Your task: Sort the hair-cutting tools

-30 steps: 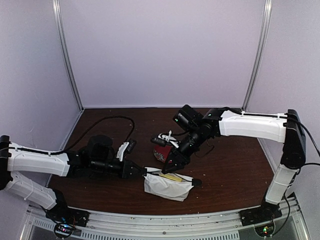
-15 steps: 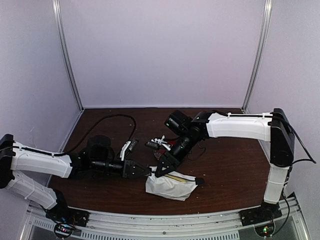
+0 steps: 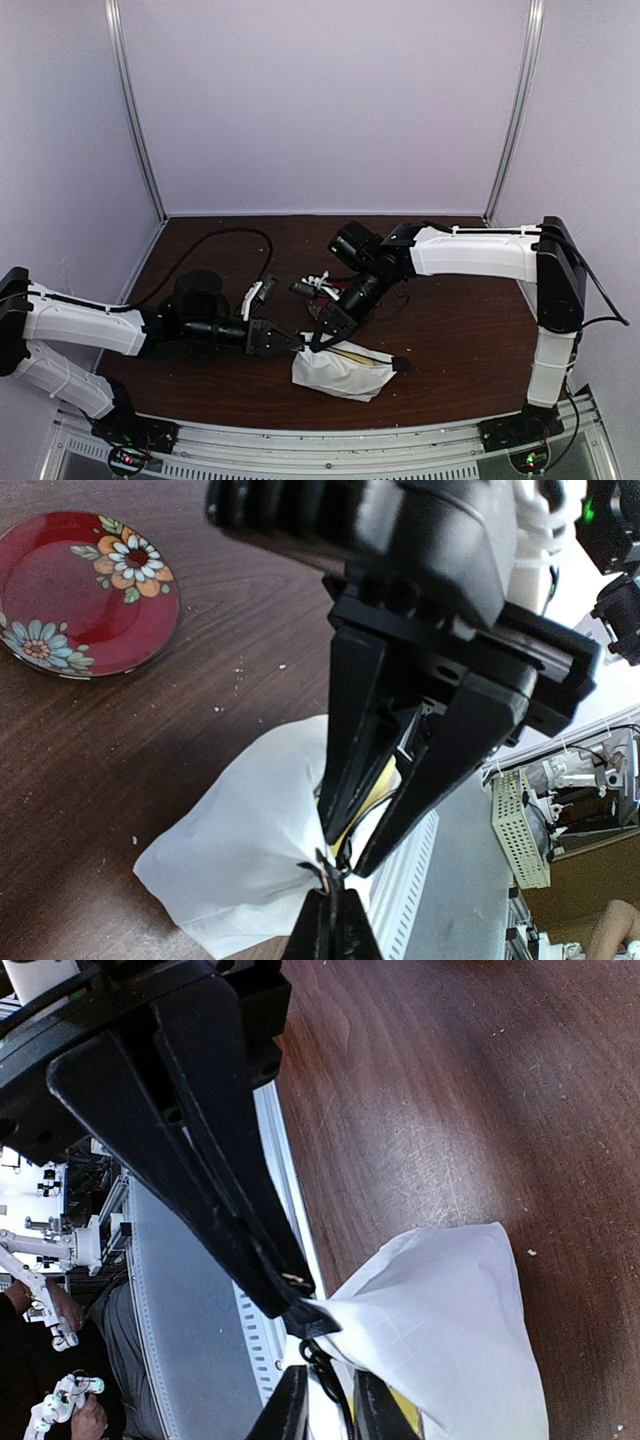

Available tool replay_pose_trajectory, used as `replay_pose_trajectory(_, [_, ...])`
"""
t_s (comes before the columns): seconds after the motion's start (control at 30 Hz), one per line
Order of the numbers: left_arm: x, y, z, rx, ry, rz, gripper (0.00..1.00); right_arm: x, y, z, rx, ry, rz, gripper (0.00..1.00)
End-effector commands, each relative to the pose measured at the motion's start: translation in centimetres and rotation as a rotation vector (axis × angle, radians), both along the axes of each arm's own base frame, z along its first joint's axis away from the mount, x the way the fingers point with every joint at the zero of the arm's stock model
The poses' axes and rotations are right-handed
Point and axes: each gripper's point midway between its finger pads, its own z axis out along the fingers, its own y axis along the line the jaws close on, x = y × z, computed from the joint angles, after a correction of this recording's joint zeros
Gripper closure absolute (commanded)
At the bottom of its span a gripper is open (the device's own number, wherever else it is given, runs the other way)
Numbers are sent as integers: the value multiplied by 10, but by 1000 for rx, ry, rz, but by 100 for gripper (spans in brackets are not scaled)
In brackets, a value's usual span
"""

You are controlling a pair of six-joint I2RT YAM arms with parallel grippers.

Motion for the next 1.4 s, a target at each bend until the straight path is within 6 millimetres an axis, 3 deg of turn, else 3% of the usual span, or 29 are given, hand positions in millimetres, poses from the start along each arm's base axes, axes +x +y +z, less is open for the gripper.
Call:
replay_pose_trajectory(0.0, [4,-10,25,-82,-57,-15,100,5,3,7,28,-16,3,86])
replay_pose_trajectory(0.2, [3,-8,16,-55,-48,-11,100,13,-8,11,24,-47,-15,95])
replay_pose_trajectory(0.37, [8,3,8,3,-67,39,100,8,-21,8,10,-45,0,100])
replay_pose_trajectory(0.6, [12,9,4,33,-74,82,100,5,-30,9,15,-38,16,100])
replay_pose_trajectory(0.7, [20,24,-7,119,-69,161,100,4,-45,6,-17,-35,28,100])
replay_pose_trajectory(0.83, [36,57,-16,247,-100,322,100,6,-78,-5,-88,-12,28,100])
replay_pose_trajectory(1.03, [45,93,-20,318,-117,475,100,27,-112,-11,-144,-30,-63,100])
replay_pose_trajectory(1.17, [46,97,-24,329,-108,493,100,43,-124,-20,-186,-45,-116,100])
replay_pose_trajectory(1.27, [46,91,-23,327,-107,468,100,46,-121,-19,-172,-33,-124,100])
replay_pose_trajectory(1.3, [46,88,-23,333,-109,455,96,47,-118,-15,-157,-30,-121,99])
replay_pose_trajectory(1.37, [47,83,-23,355,-113,426,77,50,-114,-5,-132,-44,-104,83])
